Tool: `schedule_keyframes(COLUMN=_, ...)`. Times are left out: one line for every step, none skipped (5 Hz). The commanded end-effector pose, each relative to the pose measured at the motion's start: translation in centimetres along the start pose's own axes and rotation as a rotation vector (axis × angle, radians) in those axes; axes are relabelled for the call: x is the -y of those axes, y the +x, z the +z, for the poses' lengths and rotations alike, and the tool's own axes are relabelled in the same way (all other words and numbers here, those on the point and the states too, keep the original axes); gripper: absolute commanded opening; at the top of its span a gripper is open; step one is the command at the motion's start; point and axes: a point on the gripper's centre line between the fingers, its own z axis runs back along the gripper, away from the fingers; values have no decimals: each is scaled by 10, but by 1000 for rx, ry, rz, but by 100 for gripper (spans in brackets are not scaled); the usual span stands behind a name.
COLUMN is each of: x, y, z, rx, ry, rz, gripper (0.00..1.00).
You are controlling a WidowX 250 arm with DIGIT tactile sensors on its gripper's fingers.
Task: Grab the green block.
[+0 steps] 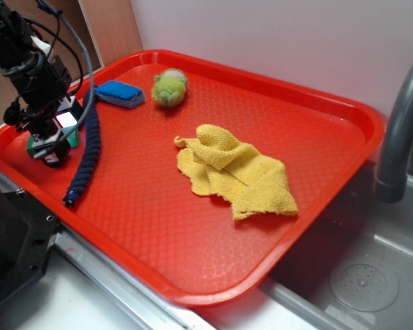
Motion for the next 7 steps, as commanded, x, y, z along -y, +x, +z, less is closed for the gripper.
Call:
schedule_keyframes(x=5, y=2, z=-4, rx=-37, ry=-6, rz=-33, gripper=0)
schedule_keyframes(x=11, y=13, z=6, rx=-127, ry=41, rz=104, gripper=0)
schedule_keyframes(x=15, y=38, z=42, rx=-149, ry=57, rz=313, gripper=0)
schedule_keyframes(x=24, y=72, z=77, rx=-129, ry=68, rz=466, gripper=0)
schedule_keyframes(x=30, y=109, z=106, rx=-151, ry=22, rz=598, gripper=0)
schedule_keyframes(x=40, y=139, z=128, rx=-157, ry=-25, rz=700, gripper=0)
schedule_keyframes(x=47, y=150, z=138, rx=-135, ry=-15, rz=748, gripper=0)
